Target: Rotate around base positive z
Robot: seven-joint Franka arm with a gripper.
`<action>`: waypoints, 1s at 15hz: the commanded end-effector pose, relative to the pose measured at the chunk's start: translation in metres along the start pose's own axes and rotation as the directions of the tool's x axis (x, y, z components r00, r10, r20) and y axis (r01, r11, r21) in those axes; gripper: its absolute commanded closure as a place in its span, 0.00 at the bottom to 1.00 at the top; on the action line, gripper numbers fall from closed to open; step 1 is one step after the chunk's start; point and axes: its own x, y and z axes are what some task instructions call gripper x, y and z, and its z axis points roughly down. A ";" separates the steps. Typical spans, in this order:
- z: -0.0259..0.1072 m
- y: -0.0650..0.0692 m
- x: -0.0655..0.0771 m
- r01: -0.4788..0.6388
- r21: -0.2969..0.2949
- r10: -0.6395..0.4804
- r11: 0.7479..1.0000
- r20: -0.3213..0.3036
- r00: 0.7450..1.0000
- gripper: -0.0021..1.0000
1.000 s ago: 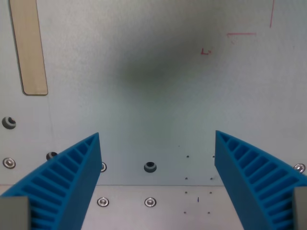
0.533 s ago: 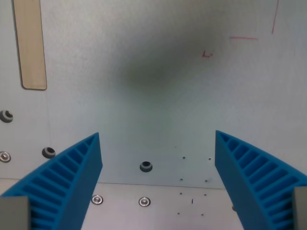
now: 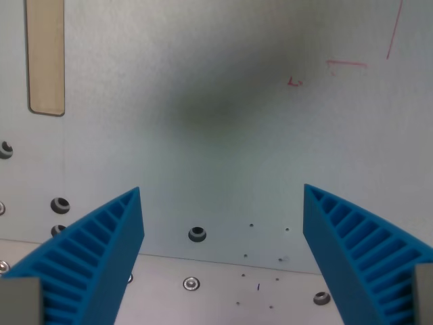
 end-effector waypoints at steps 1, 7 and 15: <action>-0.003 0.000 0.000 0.138 -0.005 -0.138 0.990 -0.007 0.990 0.00; -0.003 0.000 0.000 0.207 -0.006 -0.207 0.978 -0.006 0.978 0.00; -0.003 0.000 0.000 0.298 -0.007 -0.298 0.955 -0.006 0.955 0.00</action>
